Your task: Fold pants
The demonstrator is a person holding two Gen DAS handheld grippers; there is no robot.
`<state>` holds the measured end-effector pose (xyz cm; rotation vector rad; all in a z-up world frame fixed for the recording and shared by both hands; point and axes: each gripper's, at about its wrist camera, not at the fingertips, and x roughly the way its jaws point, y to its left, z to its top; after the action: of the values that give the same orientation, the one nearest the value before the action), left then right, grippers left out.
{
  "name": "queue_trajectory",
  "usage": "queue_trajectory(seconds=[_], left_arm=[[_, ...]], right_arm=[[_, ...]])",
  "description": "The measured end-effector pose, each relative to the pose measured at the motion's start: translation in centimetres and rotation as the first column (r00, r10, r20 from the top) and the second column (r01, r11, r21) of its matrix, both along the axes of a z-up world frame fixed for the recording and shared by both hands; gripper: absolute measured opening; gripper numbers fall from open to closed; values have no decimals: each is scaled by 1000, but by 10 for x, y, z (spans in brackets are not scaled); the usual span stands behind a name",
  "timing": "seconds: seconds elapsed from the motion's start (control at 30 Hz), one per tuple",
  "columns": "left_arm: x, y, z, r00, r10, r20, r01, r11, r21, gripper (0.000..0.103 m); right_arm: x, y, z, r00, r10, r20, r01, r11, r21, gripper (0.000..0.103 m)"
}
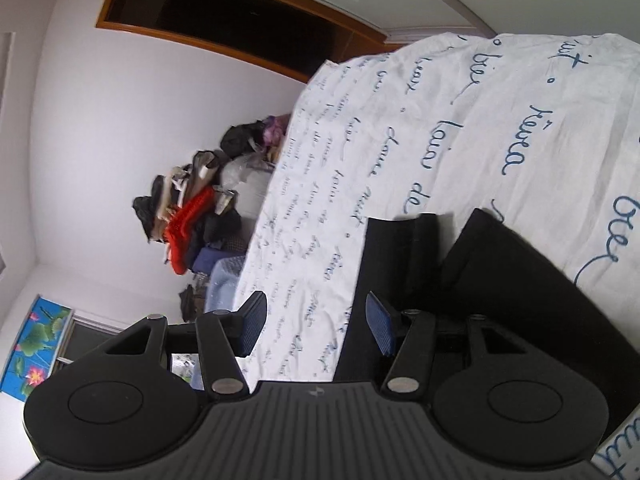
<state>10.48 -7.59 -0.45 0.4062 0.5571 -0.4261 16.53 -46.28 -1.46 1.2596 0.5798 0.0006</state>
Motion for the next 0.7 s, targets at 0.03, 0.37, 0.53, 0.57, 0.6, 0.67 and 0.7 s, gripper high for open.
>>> queue_trajectory(seconds=[0.03, 0.37, 0.53, 0.57, 0.6, 0.67, 0.7], left_arm=[[0, 0, 0, 1000, 0, 0, 0, 1000, 0, 83], [-1, -1, -3, 1000, 14, 8, -14, 1000, 3, 88], [-1, -3, -3, 1000, 18, 9, -18, 1000, 10, 90], [-1, -3, -3, 1000, 19, 10, -19, 1000, 11, 90], [-2, -3, -3, 1000, 19, 12, -19, 1000, 13, 91], [-2, -3, -4, 1000, 21, 15, -21, 1000, 17, 92], [-2, -3, -4, 1000, 21, 15, -21, 1000, 19, 92]], right_arm=[[1, 0, 0, 1000, -5, -10, 5, 1000, -14, 55], [15, -6, -6, 996, -14, -87, 8, 997, -79, 54], [25, -1, -22, 995, 4, -104, -5, 1000, -15, 54], [24, 0, -22, 996, -5, -86, 3, 1000, -22, 53], [22, 1, -19, 997, -23, -71, 20, 999, -41, 42], [23, 3, -17, 997, -37, -65, 31, 995, -92, 21], [25, 5, -18, 997, -39, -69, 31, 994, -106, 19]])
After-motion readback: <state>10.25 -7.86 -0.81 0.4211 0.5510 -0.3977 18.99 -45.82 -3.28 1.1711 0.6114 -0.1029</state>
